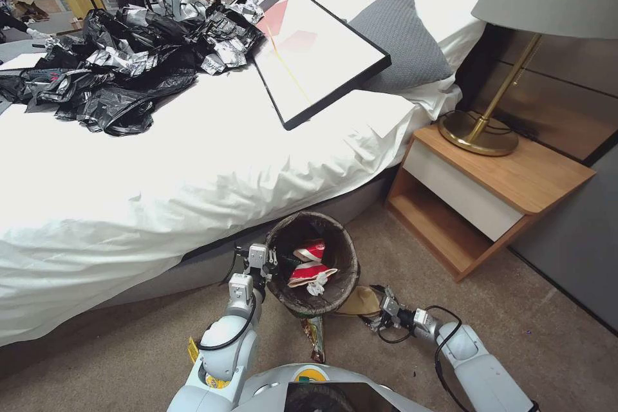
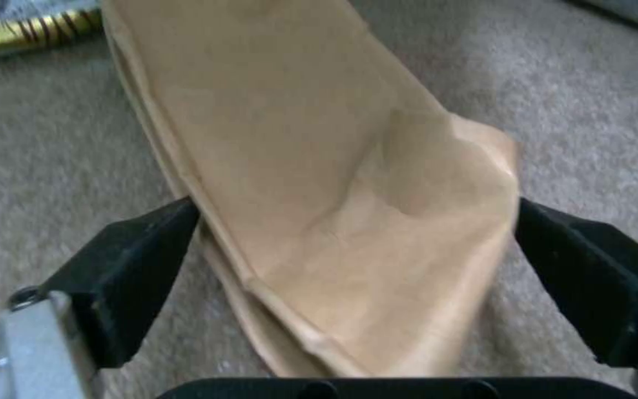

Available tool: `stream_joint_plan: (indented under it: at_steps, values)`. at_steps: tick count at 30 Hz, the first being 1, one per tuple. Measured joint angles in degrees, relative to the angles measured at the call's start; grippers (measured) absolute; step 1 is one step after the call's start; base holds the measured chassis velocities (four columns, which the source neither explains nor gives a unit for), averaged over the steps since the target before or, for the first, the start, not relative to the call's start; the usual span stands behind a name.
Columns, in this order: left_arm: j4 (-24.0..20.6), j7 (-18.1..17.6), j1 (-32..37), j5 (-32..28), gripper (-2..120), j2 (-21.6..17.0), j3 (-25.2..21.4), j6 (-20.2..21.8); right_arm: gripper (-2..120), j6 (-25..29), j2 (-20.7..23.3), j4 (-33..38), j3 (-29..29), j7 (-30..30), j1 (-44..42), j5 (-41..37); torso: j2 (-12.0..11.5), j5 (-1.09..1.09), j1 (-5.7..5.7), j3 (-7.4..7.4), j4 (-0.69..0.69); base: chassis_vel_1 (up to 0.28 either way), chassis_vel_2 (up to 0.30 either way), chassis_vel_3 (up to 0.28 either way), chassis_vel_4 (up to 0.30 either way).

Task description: Pick up the trash bin, then pick up the garbage from the floor and place it into the trash bin.

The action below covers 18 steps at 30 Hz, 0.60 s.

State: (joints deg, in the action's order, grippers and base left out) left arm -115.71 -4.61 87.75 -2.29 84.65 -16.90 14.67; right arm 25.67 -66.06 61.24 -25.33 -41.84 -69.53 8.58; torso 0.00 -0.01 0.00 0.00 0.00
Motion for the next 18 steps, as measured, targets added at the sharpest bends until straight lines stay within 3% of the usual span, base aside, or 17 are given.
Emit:
stream_joint_plan:
  at_steps: [11, 18]
  values:
    - [0.0, 0.0, 0.0, 0.0, 0, 0.0, 0.0, 0.0, 53, 0.6, -0.3, -0.1, 0.1, -0.7, 0.1, -0.7, 0.0, 0.01, 0.00, 0.00, 0.00, 0.000, 0.000, 0.000, 0.000]
    - [0.0, 0.0, 0.0, 0.0, 0, 0.0, 0.0, 0.0, 37, 0.8, 0.0, 0.0, -0.1, -0.5, -0.1, -0.9, 0.0, 0.01, 0.00, -0.01, 0.00, 0.000, 0.000, 0.000, 0.000]
